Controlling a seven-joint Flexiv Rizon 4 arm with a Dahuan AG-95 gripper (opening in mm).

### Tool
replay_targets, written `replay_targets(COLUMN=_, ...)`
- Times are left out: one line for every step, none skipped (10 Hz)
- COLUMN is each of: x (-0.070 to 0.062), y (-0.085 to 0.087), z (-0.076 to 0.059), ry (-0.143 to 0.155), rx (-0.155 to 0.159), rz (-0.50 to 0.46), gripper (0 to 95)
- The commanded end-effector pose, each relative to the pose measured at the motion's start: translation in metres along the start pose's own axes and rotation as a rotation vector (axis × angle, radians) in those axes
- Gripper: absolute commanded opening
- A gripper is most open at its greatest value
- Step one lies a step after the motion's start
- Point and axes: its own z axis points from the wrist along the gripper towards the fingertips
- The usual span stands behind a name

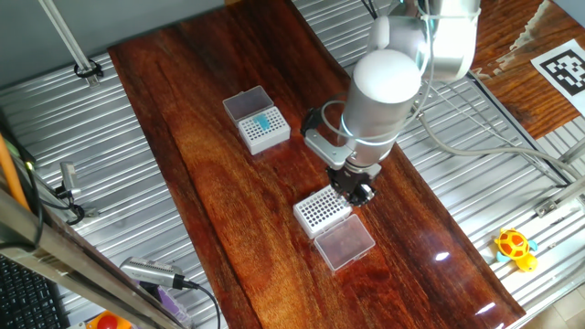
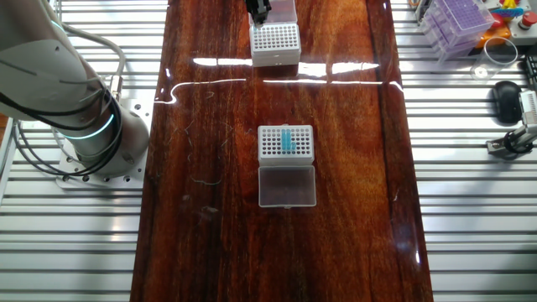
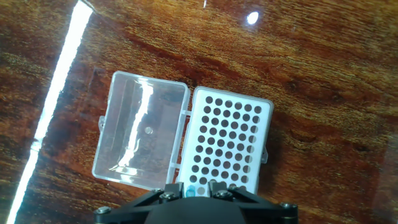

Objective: Transfer all medium pipette tips from one holder to another

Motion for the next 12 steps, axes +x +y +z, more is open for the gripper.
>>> replay_targets(x=0.0, y=0.0, z=0.002, ry=-0.002, rx=0.001, rz=0.001, gripper=38.0)
replay_targets(x=0.0, y=0.0, z=0.003, ry=-0.002, rx=0.001, rz=0.0, gripper=38.0)
replay_targets(x=0.0, y=0.0, z=0.004, ry=-0.003, rx=0.002, rz=-0.001, gripper=38.0)
replay_targets(x=0.0, y=0.0, z=0.006, ry=-0.005, rx=0.002, rz=-0.001, gripper=38.0)
replay_targets(x=0.0, y=0.0, z=0.008, ry=-0.005, rx=0.002, rz=-0.001, gripper=38.0)
replay_targets(x=0.0, y=0.0, z=0.009, ry=-0.005, rx=0.003, rz=0.0, gripper=38.0)
replay_targets(x=0.0, y=0.0, z=0.011, ry=-0.004, rx=0.004, rz=0.001, gripper=38.0)
replay_targets(x=0.0, y=0.0, z=0.011, ry=-0.005, rx=0.002, rz=0.005, gripper=38.0)
replay_targets(x=0.0, y=0.0, z=0.013, ry=-0.004, rx=0.005, rz=0.005, gripper=19.0)
replay_targets(x=0.0, y=0.0, z=0.015, ry=-0.003, rx=0.005, rz=0.006, gripper=19.0)
replay_targets(x=0.0, y=0.0, z=0.016, ry=-0.003, rx=0.007, rz=0.006, gripper=19.0)
replay_targets(x=0.0, y=0.0, z=0.017, ry=-0.003, rx=0.008, rz=0.006, gripper=19.0)
